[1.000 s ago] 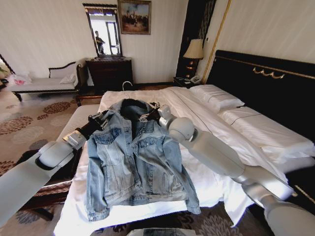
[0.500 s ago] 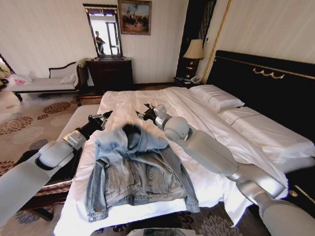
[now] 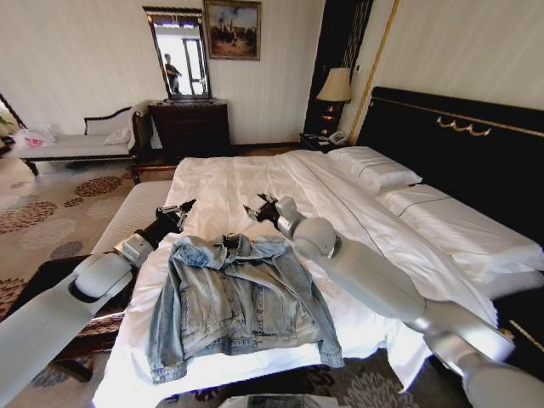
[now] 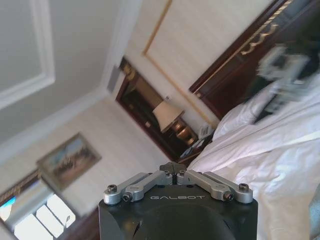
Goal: Pick up the clothes from the bed and hang them on the clothes hanger.
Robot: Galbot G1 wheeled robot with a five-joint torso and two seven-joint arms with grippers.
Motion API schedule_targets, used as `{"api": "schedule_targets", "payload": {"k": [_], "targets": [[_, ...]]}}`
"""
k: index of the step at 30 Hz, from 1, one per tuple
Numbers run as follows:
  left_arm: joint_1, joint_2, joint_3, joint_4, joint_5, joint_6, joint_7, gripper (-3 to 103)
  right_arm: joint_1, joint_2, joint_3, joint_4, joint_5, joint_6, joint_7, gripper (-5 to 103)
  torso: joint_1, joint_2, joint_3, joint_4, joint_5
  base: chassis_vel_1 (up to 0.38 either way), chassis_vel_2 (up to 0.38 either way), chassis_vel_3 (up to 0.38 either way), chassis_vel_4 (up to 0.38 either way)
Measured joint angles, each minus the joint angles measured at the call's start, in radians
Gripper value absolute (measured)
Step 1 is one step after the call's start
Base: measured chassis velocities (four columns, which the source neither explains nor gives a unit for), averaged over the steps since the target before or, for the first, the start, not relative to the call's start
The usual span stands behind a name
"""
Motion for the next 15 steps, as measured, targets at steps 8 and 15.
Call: {"api": "schedule_targets", "payload": {"k": [8, 15], "targets": [[0.036, -0.057, -0.041, 0.010, -0.174, 0.115, -0.060, 16, -0.056, -0.029, -0.001, 0.012, 0.036, 0.020, 0.007, 93, 0.000, 0.000, 0.000, -0.0001, -0.0002, 0.000, 0.000, 0.000, 0.000], [0.249, -0.191, -0.253, -0.047, -0.275, 0.188, -0.112, 43, -0.014, -0.003, -0.093, -0.051, 0.117, 0.018, -0.013, 100, 0.000, 0.000, 0.000, -0.0001, -0.0001, 0.000, 0.000, 0.000, 0.000]]}}
